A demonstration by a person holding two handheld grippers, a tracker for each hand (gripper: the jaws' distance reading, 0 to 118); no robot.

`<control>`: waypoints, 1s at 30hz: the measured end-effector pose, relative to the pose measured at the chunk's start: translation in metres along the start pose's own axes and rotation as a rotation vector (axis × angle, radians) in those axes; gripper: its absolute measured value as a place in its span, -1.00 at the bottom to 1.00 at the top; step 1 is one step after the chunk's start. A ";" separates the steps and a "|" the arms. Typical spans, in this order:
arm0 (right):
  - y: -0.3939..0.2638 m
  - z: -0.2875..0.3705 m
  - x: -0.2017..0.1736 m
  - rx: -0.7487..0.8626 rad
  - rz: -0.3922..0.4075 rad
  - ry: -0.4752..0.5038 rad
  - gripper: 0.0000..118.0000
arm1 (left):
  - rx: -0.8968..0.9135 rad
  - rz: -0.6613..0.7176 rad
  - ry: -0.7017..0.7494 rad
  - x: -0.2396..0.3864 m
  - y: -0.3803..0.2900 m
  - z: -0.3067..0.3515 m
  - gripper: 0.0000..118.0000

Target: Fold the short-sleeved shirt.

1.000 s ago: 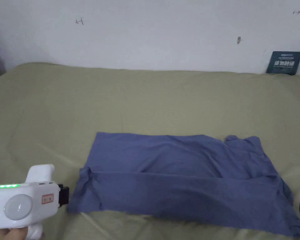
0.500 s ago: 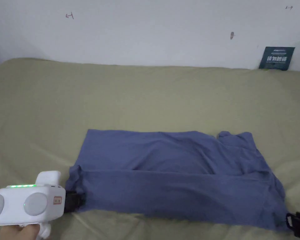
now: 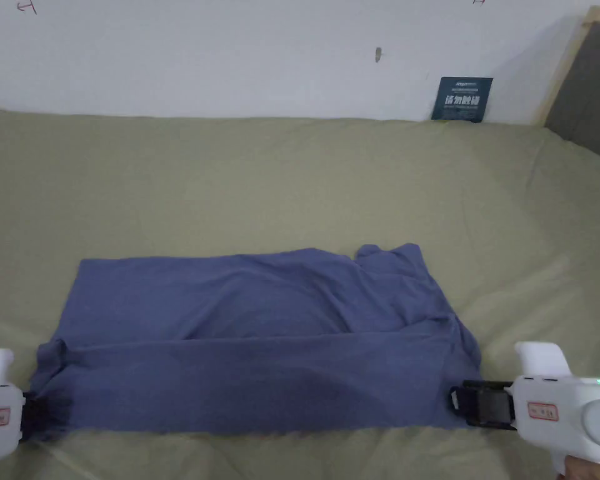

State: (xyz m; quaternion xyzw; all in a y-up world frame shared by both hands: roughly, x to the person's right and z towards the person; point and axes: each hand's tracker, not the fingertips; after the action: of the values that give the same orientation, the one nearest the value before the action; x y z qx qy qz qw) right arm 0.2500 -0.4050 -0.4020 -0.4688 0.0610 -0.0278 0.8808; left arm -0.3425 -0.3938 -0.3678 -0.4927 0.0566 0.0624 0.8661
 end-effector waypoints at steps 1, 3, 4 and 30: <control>0.001 -0.009 0.001 -0.028 -0.023 0.020 0.63 | -0.003 -0.003 0.001 0.000 0.001 0.000 -0.89; -0.001 -0.014 0.007 -0.037 -0.046 0.072 -0.23 | -0.004 -0.003 0.002 0.001 0.001 0.000 -0.89; -0.002 -0.014 0.005 -0.034 -0.033 0.043 -0.84 | -0.005 -0.003 0.002 0.001 0.000 0.000 -0.89; -0.088 0.118 -0.007 0.036 0.058 0.058 -0.84 | 0.031 0.005 -0.040 -0.030 -0.086 0.098 -0.89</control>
State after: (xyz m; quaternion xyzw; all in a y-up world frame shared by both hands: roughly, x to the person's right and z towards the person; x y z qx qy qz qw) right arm 0.2598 -0.3566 -0.2638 -0.4497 0.0996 -0.0167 0.8875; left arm -0.3549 -0.3545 -0.2406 -0.4779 0.0417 0.0736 0.8743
